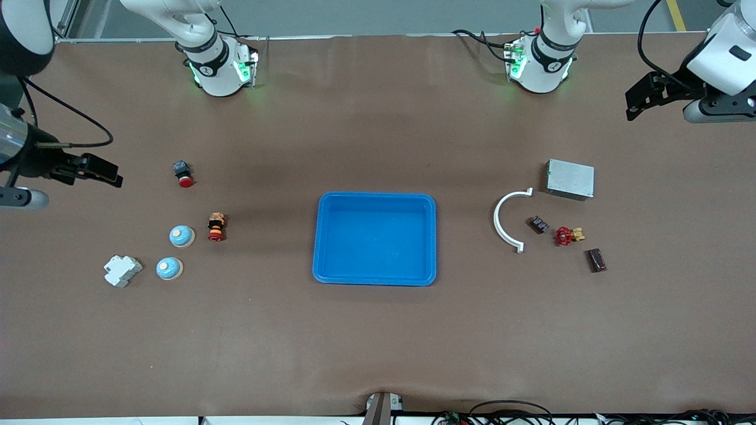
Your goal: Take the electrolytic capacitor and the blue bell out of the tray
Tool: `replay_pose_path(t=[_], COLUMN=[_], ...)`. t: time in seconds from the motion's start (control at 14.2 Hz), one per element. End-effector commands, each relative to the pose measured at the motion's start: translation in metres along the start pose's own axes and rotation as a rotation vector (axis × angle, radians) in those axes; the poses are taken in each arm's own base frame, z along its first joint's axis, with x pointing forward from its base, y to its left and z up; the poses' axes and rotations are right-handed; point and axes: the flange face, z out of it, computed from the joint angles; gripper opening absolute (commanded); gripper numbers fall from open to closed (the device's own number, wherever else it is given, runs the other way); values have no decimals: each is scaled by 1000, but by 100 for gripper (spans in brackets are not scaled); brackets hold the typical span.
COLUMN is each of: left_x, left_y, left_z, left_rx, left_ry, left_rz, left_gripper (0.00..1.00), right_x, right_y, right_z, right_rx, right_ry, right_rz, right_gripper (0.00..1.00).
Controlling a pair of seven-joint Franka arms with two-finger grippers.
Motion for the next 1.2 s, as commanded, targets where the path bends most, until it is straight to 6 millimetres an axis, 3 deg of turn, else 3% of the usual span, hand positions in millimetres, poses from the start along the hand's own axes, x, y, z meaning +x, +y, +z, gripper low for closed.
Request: replay_pose_path(t=[0.0,0.28,1.13], left_x=[-14,-17,0], left_y=[4,4,3], left_z=[-7,-9,-14], left_rx=[1,3,-1], left_ry=[1,-9,6], left_rz=[10,14,13], left_gripper=[100,100,100], right_x=[-8,-21,-30], right_y=[10,22,36], right_z=[-18,-38,-52], right_rx=[-26,-25,-21], right_ry=[10,36,70], right_rz=[-30,-32,-17], right_gripper=[100,100,100])
